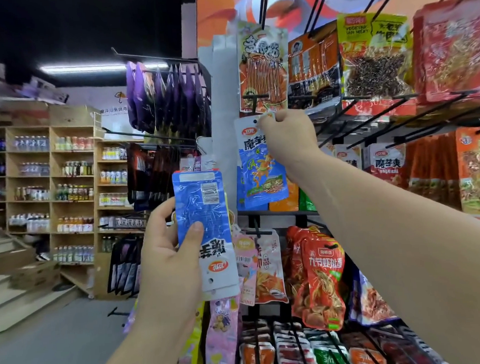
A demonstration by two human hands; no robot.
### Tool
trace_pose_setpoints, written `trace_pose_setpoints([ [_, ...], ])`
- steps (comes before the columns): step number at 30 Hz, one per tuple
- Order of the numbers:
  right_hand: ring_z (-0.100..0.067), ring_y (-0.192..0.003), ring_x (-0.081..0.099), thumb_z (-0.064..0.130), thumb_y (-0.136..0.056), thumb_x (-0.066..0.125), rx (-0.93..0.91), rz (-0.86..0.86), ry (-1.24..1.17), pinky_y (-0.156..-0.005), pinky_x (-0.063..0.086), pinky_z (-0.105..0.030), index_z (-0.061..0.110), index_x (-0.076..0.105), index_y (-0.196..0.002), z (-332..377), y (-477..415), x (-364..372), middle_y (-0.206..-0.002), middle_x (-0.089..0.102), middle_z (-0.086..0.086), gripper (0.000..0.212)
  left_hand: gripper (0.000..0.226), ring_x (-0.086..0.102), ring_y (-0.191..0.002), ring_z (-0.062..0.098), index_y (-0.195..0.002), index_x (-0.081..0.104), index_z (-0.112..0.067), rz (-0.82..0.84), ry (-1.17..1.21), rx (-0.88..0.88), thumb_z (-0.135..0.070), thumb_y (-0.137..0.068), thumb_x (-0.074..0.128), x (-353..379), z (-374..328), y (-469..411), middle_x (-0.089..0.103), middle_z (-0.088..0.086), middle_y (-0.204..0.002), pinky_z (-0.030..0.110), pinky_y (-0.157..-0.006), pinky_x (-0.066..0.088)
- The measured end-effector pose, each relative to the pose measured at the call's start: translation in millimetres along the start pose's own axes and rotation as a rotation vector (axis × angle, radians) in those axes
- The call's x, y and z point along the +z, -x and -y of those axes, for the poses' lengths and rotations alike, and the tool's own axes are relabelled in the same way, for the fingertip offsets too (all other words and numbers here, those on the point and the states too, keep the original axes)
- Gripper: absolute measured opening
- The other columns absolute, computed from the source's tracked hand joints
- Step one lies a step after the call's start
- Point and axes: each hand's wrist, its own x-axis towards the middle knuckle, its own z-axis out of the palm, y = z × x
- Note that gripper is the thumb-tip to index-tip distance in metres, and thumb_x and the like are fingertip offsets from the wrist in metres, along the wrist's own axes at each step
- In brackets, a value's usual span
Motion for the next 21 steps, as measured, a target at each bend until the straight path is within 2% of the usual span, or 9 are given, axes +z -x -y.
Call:
trace_pose_setpoints([
  [4, -0.019, -0.049, 0.014, 0.022, -0.093, 0.06, 0.013, 0.011, -0.047, -0.065, 0.027, -0.038, 0.02, 0.027, -0.039, -2, 0, 3, -0.043, 0.016, 0.012, 0.063, 0.034, 0.078, -0.088, 0.026, -0.127, 0.058, -0.036, 0.002, 0.003, 0.0, -0.009, -0.106, 0.053, -4, 1, -1, 0.079, 0.0, -0.103, 0.046, -0.068, 0.063],
  [8, -0.017, -0.044, 0.012, 0.022, -0.093, 0.061, 0.05, -0.02, -0.113, -0.062, 0.022, -0.04, 0.022, 0.024, -0.046, -3, -3, 3, -0.049, 0.017, 0.005, 0.06, 0.035, 0.078, -0.087, 0.025, -0.124, 0.059, -0.038, 0.0, 0.0, -0.002, -0.009, -0.106, 0.053, -6, 3, -1, 0.079, 0.001, -0.102, 0.047, -0.068, 0.063],
  [11, -0.019, -0.045, 0.011, 0.021, -0.089, 0.061, 0.005, -0.026, -0.087, -0.059, 0.027, -0.036, 0.022, 0.024, -0.046, -4, -6, 2, -0.05, 0.017, 0.002, 0.056, 0.035, 0.078, -0.088, 0.025, -0.127, 0.059, -0.036, -0.01, -0.016, 0.009, -0.009, -0.106, 0.054, -10, 4, -2, 0.079, 0.001, -0.103, 0.048, -0.071, 0.062],
  [14, -0.02, -0.048, 0.012, 0.017, -0.087, 0.057, -0.061, -0.038, -0.028, -0.057, 0.025, -0.042, 0.023, 0.027, -0.049, -1, -8, 2, -0.05, 0.017, 0.001, 0.049, 0.034, 0.078, -0.086, 0.022, -0.129, 0.058, -0.033, -0.016, -0.023, 0.016, -0.008, -0.106, 0.054, -12, 7, -2, 0.079, 0.0, -0.103, 0.044, -0.067, 0.062],
  [17, -0.017, -0.042, 0.012, 0.015, -0.088, 0.057, -0.079, -0.036, -0.02, -0.059, 0.025, -0.037, 0.021, 0.027, -0.049, -2, -12, 2, -0.045, 0.016, 0.004, 0.05, 0.035, 0.078, -0.086, 0.021, -0.128, 0.058, -0.033, -0.016, -0.014, 0.018, -0.007, -0.106, 0.053, -15, 9, -3, 0.079, 0.0, -0.103, 0.038, -0.063, 0.062],
  [21, -0.02, -0.053, 0.01, 0.023, -0.09, 0.064, -0.097, -0.032, -0.043, -0.06, 0.024, -0.032, 0.022, 0.023, -0.05, -9, -12, 2, -0.049, 0.012, 0.006, 0.058, 0.036, 0.078, -0.084, 0.019, -0.125, 0.06, -0.035, -0.025, 0.001, 0.026, -0.005, -0.105, 0.053, -18, 11, -3, 0.079, 0.0, -0.103, 0.031, -0.06, 0.062],
])
